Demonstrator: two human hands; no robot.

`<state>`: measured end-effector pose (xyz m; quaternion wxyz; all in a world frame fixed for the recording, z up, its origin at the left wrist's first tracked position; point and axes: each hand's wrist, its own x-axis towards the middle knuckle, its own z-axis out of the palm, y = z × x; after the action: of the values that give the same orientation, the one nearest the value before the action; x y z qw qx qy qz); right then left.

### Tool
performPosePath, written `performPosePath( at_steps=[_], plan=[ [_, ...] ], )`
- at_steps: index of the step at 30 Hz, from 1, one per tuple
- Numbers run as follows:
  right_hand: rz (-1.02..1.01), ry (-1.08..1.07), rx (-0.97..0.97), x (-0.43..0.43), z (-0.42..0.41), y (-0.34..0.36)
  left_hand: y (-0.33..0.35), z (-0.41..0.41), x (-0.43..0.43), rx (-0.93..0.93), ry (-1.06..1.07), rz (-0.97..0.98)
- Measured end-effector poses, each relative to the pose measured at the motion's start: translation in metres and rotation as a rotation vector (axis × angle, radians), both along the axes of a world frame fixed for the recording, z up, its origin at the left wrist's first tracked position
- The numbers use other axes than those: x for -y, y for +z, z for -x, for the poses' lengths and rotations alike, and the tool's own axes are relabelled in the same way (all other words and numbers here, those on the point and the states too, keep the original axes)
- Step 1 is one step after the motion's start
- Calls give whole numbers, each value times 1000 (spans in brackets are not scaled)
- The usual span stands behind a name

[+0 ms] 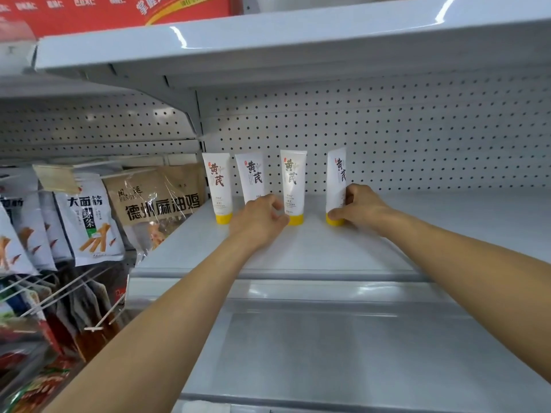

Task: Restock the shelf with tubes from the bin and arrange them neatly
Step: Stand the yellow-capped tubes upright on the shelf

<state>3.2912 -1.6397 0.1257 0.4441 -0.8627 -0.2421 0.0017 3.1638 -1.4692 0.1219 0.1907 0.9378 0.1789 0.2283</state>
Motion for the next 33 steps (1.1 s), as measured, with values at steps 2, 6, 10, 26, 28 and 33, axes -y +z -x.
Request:
performPosePath(
  at_steps=[2, 6, 10, 26, 28, 33],
  plan=[
    [9, -3, 5, -1, -1, 0, 0, 0, 0, -17, 17, -11],
    [22, -7, 16, -4, -3, -1, -1, 1, -1, -42, 33, -5],
    [49, -9, 13, -3, -5, -3, 0, 6, -1, -52, 17, -7],
    [74, 26, 667, 6, 174, -36, -42, 170, 7, 232, -78, -202],
    [16, 54, 658, -3, 209, -53, -61, 200, 2, 214, -86, -206],
    [199, 252, 417, -32, 272, -143, -153, 250, -25, -33, -49, -26]
  ],
)
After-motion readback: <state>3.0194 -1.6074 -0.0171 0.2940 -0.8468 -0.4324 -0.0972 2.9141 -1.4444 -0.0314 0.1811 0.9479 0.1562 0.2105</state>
